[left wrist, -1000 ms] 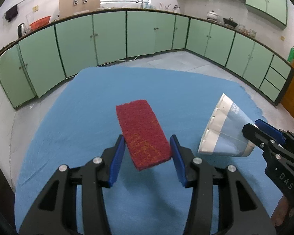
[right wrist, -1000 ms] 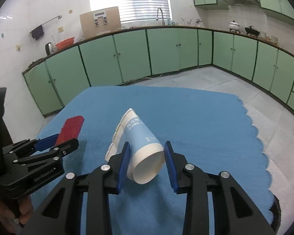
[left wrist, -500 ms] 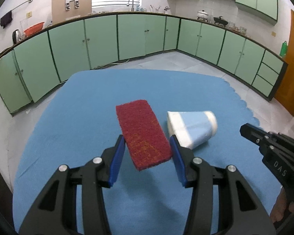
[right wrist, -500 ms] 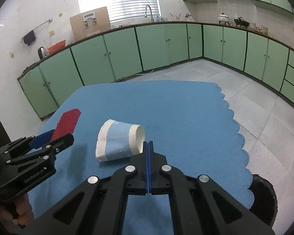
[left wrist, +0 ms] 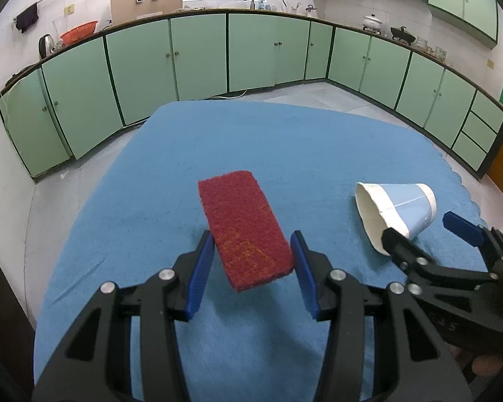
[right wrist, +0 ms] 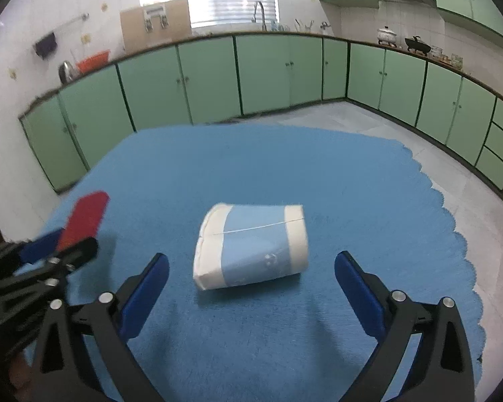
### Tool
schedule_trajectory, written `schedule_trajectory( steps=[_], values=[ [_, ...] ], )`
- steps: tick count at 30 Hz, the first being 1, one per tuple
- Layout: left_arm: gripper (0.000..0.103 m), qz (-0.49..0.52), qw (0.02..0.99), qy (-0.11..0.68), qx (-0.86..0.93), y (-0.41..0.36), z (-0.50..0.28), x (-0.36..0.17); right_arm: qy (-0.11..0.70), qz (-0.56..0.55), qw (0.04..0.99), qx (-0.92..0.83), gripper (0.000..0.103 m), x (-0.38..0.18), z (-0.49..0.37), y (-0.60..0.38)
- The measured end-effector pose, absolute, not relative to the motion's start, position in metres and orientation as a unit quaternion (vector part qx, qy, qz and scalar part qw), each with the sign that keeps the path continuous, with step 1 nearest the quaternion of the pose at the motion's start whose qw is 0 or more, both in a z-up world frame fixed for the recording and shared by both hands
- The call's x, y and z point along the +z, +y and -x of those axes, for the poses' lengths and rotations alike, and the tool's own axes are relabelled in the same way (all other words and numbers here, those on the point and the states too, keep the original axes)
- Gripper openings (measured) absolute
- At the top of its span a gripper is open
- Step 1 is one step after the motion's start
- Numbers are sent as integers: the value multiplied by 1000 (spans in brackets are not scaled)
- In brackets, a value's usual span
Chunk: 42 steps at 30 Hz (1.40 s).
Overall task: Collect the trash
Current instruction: 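Grasp the white-and-blue paper cup with the right tool while the left holds the pad, then carry the red pad and paper cup over the black bin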
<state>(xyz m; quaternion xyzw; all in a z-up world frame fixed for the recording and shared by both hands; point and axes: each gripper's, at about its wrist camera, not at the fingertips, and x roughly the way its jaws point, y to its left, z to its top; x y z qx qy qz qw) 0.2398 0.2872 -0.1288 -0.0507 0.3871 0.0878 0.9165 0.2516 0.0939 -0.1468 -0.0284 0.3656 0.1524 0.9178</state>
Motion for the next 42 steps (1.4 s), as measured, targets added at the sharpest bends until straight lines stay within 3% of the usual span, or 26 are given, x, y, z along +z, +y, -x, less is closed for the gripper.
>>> schedule_trajectory(
  steps=[2, 5, 6, 19, 42],
  values=[
    [45, 53, 916, 387, 87, 289, -241, -129, 373, 27, 916, 144, 97, -152, -256, 96],
    [45, 56, 916, 387, 87, 293, -242, -130, 392, 20, 907, 150, 76, -158, -263, 97],
    [45, 57, 917, 386, 88, 293, -242, -130, 397, 17, 905, 153, 75, -159, -264, 96],
    [45, 43, 925, 372, 56, 255, -241, -115, 358, 0, 922, 145, 74, -125, -233, 50],
    [45, 1, 929, 349, -121, 57, -213, -92, 319, -31, 947, 12, 74, -67, -152, -143]
  ],
)
